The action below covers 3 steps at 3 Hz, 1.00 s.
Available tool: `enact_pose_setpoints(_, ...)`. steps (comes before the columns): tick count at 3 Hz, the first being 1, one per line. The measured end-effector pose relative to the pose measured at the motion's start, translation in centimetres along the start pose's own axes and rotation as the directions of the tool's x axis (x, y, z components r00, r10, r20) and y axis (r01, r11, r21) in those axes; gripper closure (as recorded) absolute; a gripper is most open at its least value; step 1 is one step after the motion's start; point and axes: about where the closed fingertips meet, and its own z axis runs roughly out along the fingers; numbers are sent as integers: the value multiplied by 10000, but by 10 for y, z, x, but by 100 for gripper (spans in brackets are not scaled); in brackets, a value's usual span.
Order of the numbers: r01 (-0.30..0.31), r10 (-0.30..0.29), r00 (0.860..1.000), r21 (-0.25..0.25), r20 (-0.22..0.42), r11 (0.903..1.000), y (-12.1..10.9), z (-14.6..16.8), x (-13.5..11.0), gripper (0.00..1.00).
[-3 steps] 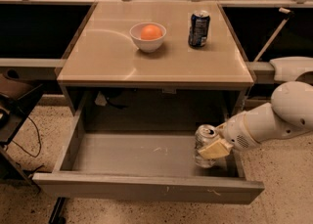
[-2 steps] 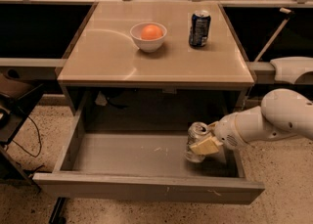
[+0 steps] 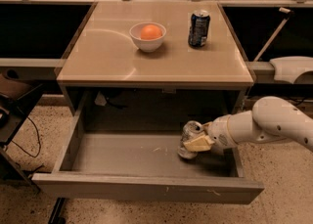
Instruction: Place 7up can into top drawer
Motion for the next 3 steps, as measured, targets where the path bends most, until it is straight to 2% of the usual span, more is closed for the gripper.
enact_pose_setpoints(1,0,0,10000,-1,0,10000,0,0,0,81)
enact_pose_setpoints(3,1,-1,10000,-2,0,10000,0,0,0,35)
